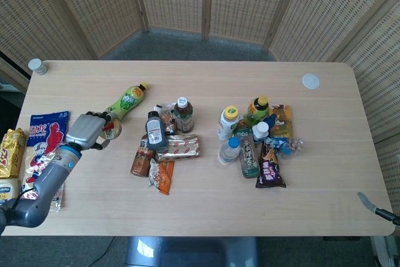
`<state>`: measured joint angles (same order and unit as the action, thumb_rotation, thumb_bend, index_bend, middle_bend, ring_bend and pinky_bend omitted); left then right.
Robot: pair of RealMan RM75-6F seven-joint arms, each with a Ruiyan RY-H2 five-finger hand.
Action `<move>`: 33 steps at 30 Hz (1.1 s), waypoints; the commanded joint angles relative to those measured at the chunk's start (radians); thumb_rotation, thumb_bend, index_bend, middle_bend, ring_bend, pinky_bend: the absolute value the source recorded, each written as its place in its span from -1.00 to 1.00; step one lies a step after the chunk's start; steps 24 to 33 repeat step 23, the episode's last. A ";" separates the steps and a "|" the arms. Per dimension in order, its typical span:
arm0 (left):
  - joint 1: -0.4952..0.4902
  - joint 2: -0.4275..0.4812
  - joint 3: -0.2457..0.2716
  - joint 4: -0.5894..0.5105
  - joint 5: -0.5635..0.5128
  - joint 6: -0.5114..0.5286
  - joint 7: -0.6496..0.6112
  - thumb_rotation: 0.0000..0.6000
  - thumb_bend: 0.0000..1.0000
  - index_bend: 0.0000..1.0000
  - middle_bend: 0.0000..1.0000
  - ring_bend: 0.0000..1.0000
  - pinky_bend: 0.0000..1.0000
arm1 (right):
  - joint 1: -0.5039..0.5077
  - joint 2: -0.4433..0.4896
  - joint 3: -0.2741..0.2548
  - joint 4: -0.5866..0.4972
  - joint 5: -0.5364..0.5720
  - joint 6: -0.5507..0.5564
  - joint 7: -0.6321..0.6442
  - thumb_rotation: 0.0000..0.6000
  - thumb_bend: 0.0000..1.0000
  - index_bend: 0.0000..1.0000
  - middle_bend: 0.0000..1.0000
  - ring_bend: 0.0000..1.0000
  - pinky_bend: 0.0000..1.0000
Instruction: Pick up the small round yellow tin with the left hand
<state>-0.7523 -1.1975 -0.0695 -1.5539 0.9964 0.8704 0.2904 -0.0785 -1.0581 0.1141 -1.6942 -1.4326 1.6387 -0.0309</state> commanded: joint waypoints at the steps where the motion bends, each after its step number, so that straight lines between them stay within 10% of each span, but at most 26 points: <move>1: 0.025 0.106 -0.041 -0.097 0.037 0.055 -0.043 1.00 -0.19 -0.49 -0.19 -0.14 -0.49 | 0.006 -0.006 0.000 0.004 -0.002 -0.007 -0.001 -0.05 -0.71 -1.00 -1.00 -1.00 -1.00; 14: 0.087 0.314 -0.150 -0.258 0.097 0.166 -0.195 1.00 -0.19 -0.49 -0.19 -0.14 -0.52 | 0.015 -0.030 -0.002 0.024 -0.012 -0.015 0.015 -0.05 -0.70 -1.00 -1.00 -1.00 -1.00; 33: 0.106 0.354 -0.179 -0.292 0.128 0.192 -0.231 1.00 -0.19 -0.48 -0.19 -0.14 -0.52 | 0.019 -0.038 -0.003 0.027 -0.017 -0.018 0.009 -0.05 -0.70 -1.00 -1.00 -1.00 -1.00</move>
